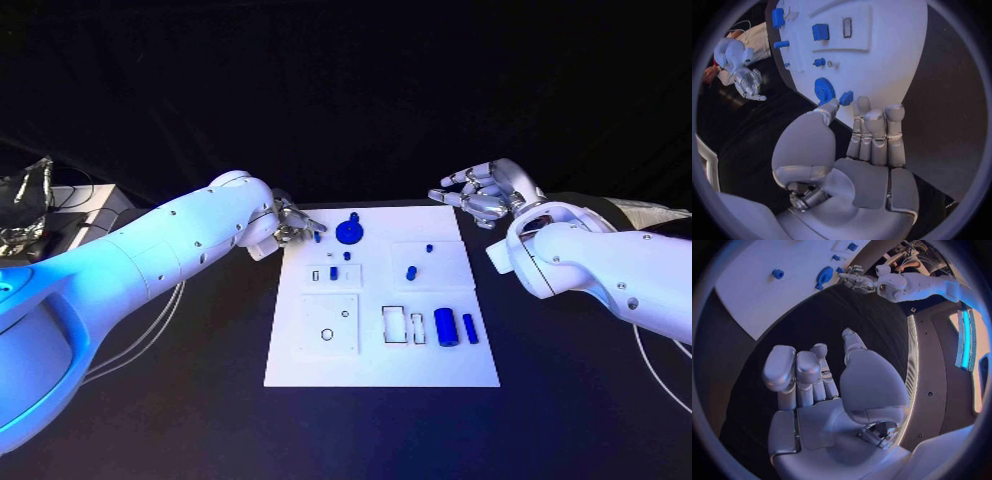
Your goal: Assemble the parts on the task board
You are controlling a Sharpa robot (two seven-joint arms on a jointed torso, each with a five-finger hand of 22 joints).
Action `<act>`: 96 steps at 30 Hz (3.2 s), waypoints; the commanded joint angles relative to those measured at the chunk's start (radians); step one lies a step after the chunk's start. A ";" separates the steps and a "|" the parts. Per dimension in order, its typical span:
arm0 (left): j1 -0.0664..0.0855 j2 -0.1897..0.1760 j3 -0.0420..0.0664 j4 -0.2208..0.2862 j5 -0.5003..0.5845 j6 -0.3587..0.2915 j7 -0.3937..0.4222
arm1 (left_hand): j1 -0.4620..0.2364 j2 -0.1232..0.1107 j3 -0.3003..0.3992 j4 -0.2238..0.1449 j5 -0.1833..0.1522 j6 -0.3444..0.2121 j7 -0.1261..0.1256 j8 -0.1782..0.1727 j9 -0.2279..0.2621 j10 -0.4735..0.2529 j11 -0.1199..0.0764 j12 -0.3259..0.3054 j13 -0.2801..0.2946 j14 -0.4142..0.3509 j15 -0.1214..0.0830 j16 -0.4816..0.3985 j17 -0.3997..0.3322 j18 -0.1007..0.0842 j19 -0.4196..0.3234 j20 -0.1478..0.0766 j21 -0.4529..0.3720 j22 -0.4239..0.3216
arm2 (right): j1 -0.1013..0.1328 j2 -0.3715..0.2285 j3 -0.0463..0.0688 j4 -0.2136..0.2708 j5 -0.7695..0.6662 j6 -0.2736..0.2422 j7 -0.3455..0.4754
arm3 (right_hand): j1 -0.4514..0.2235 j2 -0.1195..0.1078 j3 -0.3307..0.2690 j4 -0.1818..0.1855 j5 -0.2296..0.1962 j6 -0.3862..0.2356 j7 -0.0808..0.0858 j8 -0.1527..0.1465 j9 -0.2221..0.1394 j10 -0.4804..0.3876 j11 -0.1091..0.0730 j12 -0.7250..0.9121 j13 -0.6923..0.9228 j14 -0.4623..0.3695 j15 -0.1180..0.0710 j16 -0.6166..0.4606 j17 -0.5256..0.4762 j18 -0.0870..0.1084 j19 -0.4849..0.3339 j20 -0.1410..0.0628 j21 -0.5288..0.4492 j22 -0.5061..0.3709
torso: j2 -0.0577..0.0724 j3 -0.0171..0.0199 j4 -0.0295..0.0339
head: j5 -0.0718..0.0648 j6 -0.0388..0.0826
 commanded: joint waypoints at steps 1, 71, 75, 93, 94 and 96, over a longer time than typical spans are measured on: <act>0.002 0.003 -0.001 0.002 0.011 0.028 0.012 | 0.003 0.004 0.000 -0.006 -0.002 -0.002 0.000 0.006 -0.001 -0.002 0.000 0.006 -0.002 -0.008 0.002 0.004 -0.001 0.010 0.005 0.001 -0.004 0.001 | 0.000 0.001 0.001 0.000 -0.003 -0.001 0.011 | 0.001 0.006 0.001 -0.001 0.004 0.002 0.005 -0.001 0.000 -0.015 -0.006 0.002 -0.001 0.000 -0.008 -0.001 0.001 0.014 0.029 -0.007 0.003 0.127 | -0.001 0.0011 0.0001 | 0.001 -0.001; -0.003 -0.221 -0.048 0.426 0.042 -0.199 -0.075 | -0.008 0.032 0.327 -0.294 0.329 0.094 -0.044 -0.056 0.180 0.141 -0.050 -0.081 0.006 0.076 -0.041 0.031 0.123 -0.016 0.116 -0.047 0.110 0.114 | -0.002 -0.011 -0.001 -0.013 -0.009 0.025 -0.006 | 0.000 0.010 -0.002 -0.006 0.004 0.003 0.005 -0.002 -0.001 -0.011 -0.006 0.021 0.009 0.002 -0.008 0.003 0.012 0.013 0.032 -0.007 0.014 0.130 | -0.047 -0.0002 0.0221 | 0.014 -0.047; -0.010 -0.226 -0.065 0.445 0.034 -0.228 -0.077 | -0.007 0.029 0.331 -0.292 0.329 0.099 -0.044 -0.065 0.187 0.145 -0.050 -0.086 0.010 0.077 -0.042 0.029 0.123 -0.015 0.119 -0.046 0.112 0.117 | -0.002 -0.011 -0.001 -0.012 -0.013 0.027 -0.005 | 0.000 0.010 -0.002 -0.006 0.004 0.003 0.005 -0.002 -0.001 -0.011 -0.006 0.021 0.009 0.002 -0.008 0.003 0.012 0.013 0.032 -0.007 0.014 0.130 | -0.050 -0.0010 0.0224 | 0.015 -0.053; -0.066 -0.235 -0.108 0.497 -0.004 -0.289 -0.077 | -0.006 0.026 0.335 -0.291 0.330 0.103 -0.045 -0.071 0.193 0.149 -0.051 -0.091 0.012 0.077 -0.043 0.027 0.121 -0.014 0.123 -0.045 0.115 0.121 | -0.004 -0.013 -0.002 -0.006 -0.025 0.031 -0.004 | 0.002 0.010 -0.002 -0.008 0.004 0.003 0.005 -0.002 -0.001 -0.010 -0.006 0.023 0.011 0.002 -0.008 0.004 0.013 0.013 0.032 -0.007 0.017 0.131 | -0.048 -0.0009 0.0217 | 0.011 -0.066; -0.067 -0.235 -0.108 0.498 -0.003 -0.289 -0.078 | -0.006 0.026 0.335 -0.291 0.330 0.103 -0.045 -0.071 0.193 0.149 -0.051 -0.091 0.012 0.077 -0.043 0.027 0.121 -0.014 0.123 -0.045 0.115 0.121 | -0.004 -0.013 -0.002 -0.006 -0.025 0.032 -0.004 | 0.002 0.010 -0.002 -0.008 0.004 0.003 0.005 -0.002 -0.001 -0.010 -0.006 0.023 0.011 0.002 -0.008 0.004 0.013 0.013 0.032 -0.007 0.017 0.131 | -0.048 -0.0010 0.0218 | 0.011 -0.066; -0.071 -0.235 -0.109 0.499 0.000 -0.289 -0.079 | -0.007 0.026 0.335 -0.288 0.328 0.104 -0.045 -0.072 0.196 0.150 -0.051 -0.092 0.013 0.077 -0.042 0.026 0.121 -0.014 0.123 -0.045 0.115 0.122 | -0.004 -0.013 -0.002 -0.006 -0.025 0.032 -0.004 | 0.002 0.010 -0.002 -0.008 0.004 0.003 0.005 -0.002 -0.001 -0.010 -0.006 0.023 0.011 0.002 -0.008 0.004 0.013 0.013 0.032 -0.007 0.017 0.131 | -0.048 -0.0008 0.0225 | 0.012 -0.069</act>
